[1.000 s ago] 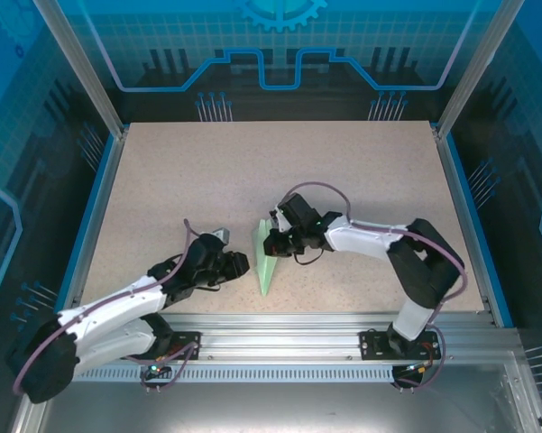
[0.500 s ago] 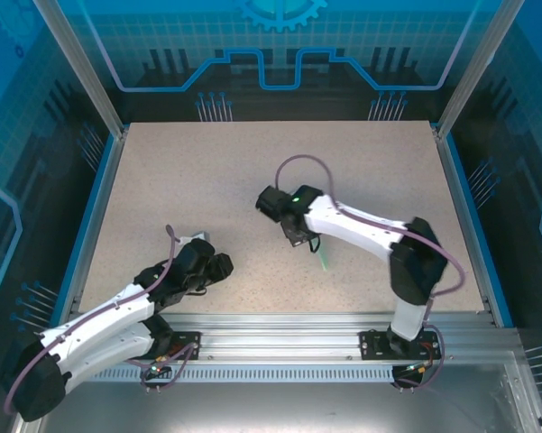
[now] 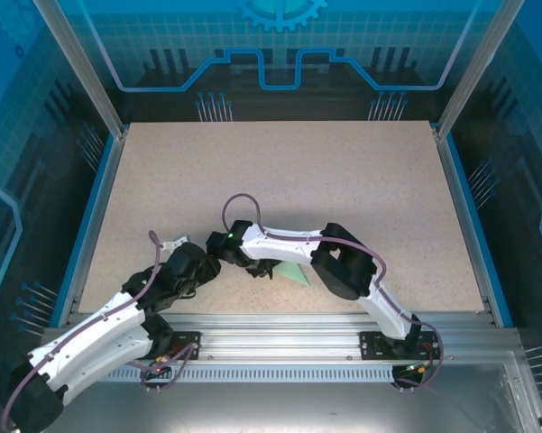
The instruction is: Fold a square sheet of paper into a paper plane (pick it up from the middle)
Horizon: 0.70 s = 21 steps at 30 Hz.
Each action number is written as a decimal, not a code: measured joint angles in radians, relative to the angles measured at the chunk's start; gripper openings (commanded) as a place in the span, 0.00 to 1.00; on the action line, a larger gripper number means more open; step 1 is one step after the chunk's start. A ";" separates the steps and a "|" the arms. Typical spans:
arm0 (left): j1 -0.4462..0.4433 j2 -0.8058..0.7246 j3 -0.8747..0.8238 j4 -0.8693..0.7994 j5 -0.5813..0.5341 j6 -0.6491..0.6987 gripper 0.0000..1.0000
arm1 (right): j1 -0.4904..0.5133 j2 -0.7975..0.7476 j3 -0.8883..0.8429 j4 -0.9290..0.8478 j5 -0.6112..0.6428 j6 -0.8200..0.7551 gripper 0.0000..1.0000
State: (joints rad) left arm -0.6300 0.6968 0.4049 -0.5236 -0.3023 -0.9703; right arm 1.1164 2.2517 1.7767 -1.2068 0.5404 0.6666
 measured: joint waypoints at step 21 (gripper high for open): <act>0.002 0.069 0.000 0.032 0.069 0.011 0.63 | -0.159 -0.761 -0.603 0.533 -0.470 -0.077 0.68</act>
State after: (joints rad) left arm -0.6281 0.7654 0.4053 -0.4911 -0.2333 -0.9596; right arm 0.9577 1.4906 1.1740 -0.6739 0.0700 0.5900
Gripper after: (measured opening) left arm 0.627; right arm 0.769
